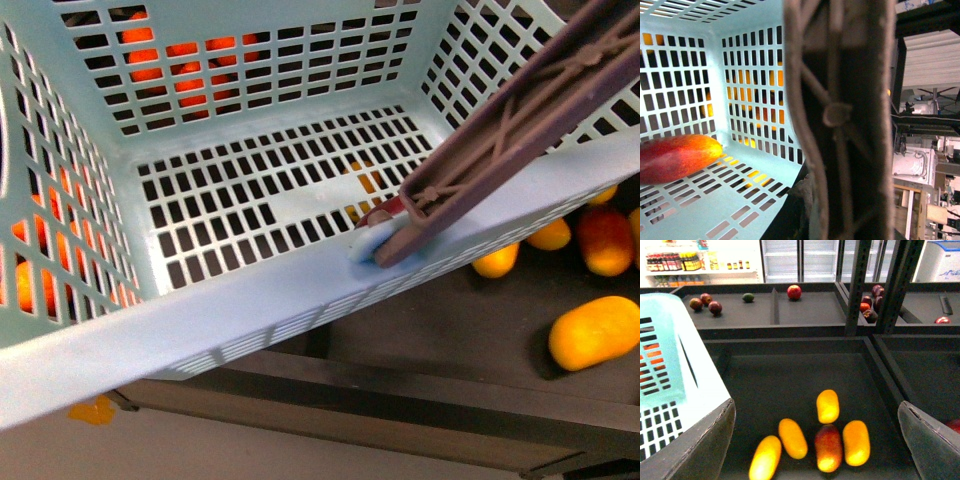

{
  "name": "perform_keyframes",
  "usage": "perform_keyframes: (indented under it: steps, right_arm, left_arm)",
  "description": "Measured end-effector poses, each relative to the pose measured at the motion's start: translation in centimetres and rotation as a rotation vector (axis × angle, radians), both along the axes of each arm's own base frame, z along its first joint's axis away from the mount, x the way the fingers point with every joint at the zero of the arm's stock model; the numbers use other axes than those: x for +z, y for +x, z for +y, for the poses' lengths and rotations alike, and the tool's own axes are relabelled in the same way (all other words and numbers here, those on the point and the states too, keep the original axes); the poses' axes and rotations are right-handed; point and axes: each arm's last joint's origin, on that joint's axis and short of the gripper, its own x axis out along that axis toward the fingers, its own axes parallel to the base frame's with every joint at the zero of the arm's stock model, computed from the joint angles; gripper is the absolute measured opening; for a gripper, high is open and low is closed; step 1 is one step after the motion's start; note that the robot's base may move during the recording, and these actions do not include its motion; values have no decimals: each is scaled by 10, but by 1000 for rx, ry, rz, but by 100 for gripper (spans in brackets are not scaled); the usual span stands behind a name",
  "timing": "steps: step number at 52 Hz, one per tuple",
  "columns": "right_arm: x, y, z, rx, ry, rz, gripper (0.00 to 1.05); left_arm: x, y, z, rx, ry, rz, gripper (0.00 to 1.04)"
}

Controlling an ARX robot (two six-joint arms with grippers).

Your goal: Pick mango and avocado into basket

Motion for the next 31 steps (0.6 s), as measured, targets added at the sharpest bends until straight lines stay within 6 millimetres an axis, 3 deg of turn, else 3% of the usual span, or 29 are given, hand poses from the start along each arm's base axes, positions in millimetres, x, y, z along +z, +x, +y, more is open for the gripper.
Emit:
perform_keyframes:
  steps: [31]
  right_arm:
    - [-1,0,0,1,-1,2,96]
  left_arm:
    - [1,1,1,1,-2,-2,4]
